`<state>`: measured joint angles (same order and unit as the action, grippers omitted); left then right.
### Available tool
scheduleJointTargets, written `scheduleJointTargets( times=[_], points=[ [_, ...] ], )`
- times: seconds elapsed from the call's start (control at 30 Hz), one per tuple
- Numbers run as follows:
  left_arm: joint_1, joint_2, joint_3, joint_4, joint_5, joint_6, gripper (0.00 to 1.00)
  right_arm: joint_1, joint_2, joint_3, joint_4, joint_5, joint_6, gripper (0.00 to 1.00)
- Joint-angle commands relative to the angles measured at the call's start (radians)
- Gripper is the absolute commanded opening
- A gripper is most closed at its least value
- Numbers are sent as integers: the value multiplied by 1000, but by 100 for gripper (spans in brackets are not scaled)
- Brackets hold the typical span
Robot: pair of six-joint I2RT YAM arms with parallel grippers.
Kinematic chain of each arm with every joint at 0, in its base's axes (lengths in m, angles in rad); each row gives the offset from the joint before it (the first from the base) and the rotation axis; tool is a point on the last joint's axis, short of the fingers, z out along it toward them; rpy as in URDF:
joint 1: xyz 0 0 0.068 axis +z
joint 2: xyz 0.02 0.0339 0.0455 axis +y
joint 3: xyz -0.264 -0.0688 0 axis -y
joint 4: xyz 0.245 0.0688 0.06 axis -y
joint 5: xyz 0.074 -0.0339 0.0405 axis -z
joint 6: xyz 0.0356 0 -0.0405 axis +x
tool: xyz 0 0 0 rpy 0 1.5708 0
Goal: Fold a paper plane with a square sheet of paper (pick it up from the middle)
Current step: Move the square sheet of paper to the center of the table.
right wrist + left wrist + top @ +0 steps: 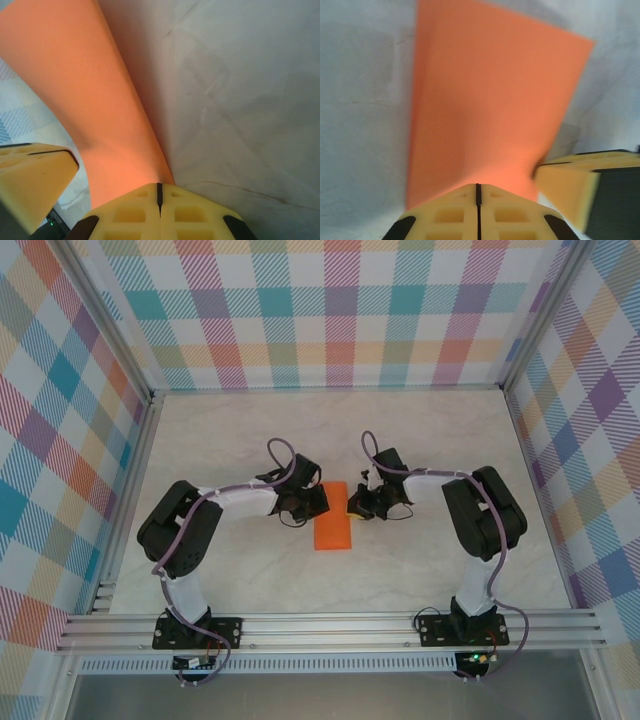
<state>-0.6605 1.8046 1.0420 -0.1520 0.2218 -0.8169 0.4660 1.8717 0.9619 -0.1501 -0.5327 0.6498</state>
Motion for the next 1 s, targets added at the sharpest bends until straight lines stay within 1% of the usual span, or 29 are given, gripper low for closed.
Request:
scheduleJointTargets(
  times=[0.0, 0.13, 0.4, 0.57, 0.73, 0.97],
  points=[
    [-4, -43, -3, 32, 28, -14, 9, 36, 39, 15, -27, -37, -56, 5],
    [2, -31, 9, 61, 35, -22, 11, 52, 39, 18, -24, -57, -83, 5],
    [8, 89, 74, 110, 73, -20, 11, 66, 46, 21, -24, -82, -116, 5],
    [14, 139, 100, 142, 91, -8, 10, 66, 54, 20, -26, -77, -116, 4],
    [25, 156, 94, 208, 128, -9, 9, 66, 63, 17, -30, -69, -113, 4],
    [34, 199, 108, 199, 116, -14, 7, 67, 60, 11, -41, -49, -111, 3]
  ],
)
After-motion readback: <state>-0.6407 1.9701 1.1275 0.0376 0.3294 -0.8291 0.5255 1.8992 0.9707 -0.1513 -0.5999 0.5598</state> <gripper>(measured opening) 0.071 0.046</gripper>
